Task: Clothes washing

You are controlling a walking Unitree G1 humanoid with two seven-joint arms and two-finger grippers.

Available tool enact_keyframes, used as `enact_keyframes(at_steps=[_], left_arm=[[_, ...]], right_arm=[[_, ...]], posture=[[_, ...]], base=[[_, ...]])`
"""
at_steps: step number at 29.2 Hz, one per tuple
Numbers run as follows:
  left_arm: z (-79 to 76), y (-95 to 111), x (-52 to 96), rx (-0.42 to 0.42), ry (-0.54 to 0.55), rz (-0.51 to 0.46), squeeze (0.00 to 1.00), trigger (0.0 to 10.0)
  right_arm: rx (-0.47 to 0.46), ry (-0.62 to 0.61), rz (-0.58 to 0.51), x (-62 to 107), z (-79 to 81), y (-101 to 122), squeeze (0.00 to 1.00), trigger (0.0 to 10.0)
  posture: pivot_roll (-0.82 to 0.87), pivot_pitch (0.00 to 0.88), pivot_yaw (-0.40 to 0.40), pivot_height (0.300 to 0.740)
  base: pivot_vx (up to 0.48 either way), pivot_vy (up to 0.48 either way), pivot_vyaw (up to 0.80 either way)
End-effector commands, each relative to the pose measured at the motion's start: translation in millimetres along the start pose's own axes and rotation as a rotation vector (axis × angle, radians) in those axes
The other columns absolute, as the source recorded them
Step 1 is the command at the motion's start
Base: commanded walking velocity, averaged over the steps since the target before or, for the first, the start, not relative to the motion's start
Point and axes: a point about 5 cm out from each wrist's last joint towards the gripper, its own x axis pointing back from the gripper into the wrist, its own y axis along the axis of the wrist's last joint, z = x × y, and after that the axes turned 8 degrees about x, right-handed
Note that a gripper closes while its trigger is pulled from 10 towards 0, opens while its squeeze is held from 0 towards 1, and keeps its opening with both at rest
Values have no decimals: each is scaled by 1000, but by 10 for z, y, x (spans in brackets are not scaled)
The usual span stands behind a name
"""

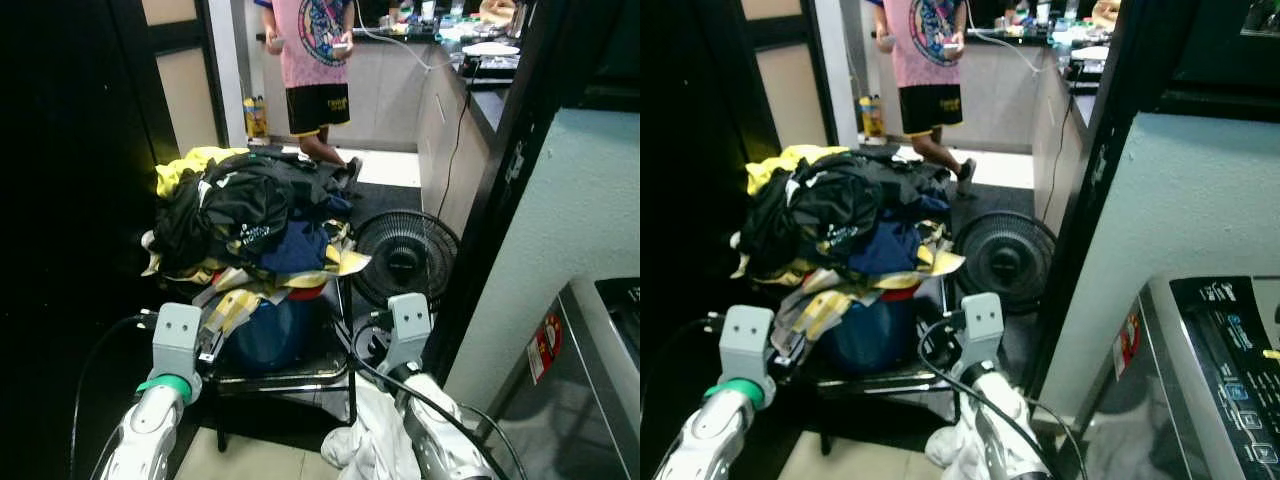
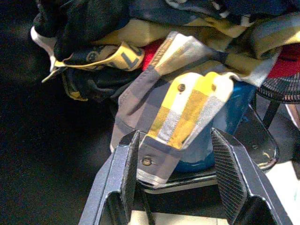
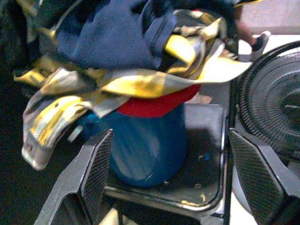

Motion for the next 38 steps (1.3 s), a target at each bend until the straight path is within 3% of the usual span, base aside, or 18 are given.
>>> enact_keyframes(at_steps=[1, 4, 9, 17, 21, 22, 24, 25, 26, 27, 30, 33, 35, 37, 38], left_arm=[[40, -53, 12, 3, 15, 18, 0, 10000], [-59, -101, 6, 51, 0, 31, 0, 10000], [-182, -164, 24, 72, -28, 38, 0, 10000], [-120, -184, 49, 101, 33, 34, 0, 10000], [-32, -82, 76, 97, 78, -14, 0, 10000], [-1, 28, 76, 92, 86, -54, 0, 10000], [-1, 28, 76, 92, 86, -54, 0, 10000], [14, 151, 69, 98, 88, -102, 0, 10000], [14, 151, 69, 98, 88, -102, 0, 10000], [-4, 379, 35, 92, 73, -179, 0, 10000], [-23, 534, 21, 87, 61, -234, 0, 10000], [-117, 1021, -28, 58, 18, -384, 0, 10000], [-117, 1021, -28, 58, 18, -384, 0, 10000], [-191, 1232, -21, 38, -4, -444, 0, 10000], [-191, 1232, -21, 38, -4, -444, 0, 10000]], right_arm=[[-10, -3, 12, 14, 21, -12, 0, 10000], [-40, -10, 31, 22, 35, -99, 0, 10000], [9, 81, 73, -44, 118, -168, 0, 10000], [-39, 14, 122, -3, -60, -258, 0, 10000], [-81, -79, 75, -17, -200, -128, 0, 10000], [-99, -109, 28, -51, -255, 7, 0, 10000], [-99, -109, 28, -51, -255, 7, 0, 10000], [-112, -125, -24, -94, -294, 148, 0, 10000], [-112, -125, -24, -94, -294, 148, 0, 10000], [-139, -124, -122, -186, -322, 437, 0, 10000], [-156, -117, -190, -235, -337, 637, 0, 10000], [-199, 3, -382, -351, -274, 1299, 0, 10000], [-199, 3, -382, -351, -274, 1299, 0, 10000], [-180, 100, -399, -354, -181, 1460, 0, 10000], [-180, 100, -399, -354, -181, 1460, 0, 10000]], posture=[[0, 11, 77, 740], [26, 11, 122, 740], [2, 11, 111, 740], [16, 15, 56, 740], [17, 17, 37, 740], [21, 17, 32, 740], [21, 17, 32, 740], [23, 20, 31, 740], [23, 20, 31, 740], [25, 22, 29, 740], [24, 22, 29, 740], [19, 23, 27, 740], [19, 23, 27, 740], [27, 16, 11, 740], [27, 16, 11, 740]], base=[[0, 0, 0], [0, 0, 0], [0, 0, 0], [0, 0, 0], [0, 0, 0], [0, 0, 0], [0, 0, 0], [0, 0, 0], [0, 0, 0], [0, 0, 0], [0, 0, 0], [0, 0, 0], [0, 0, 0], [0, 0, 0], [0, 0, 0]])
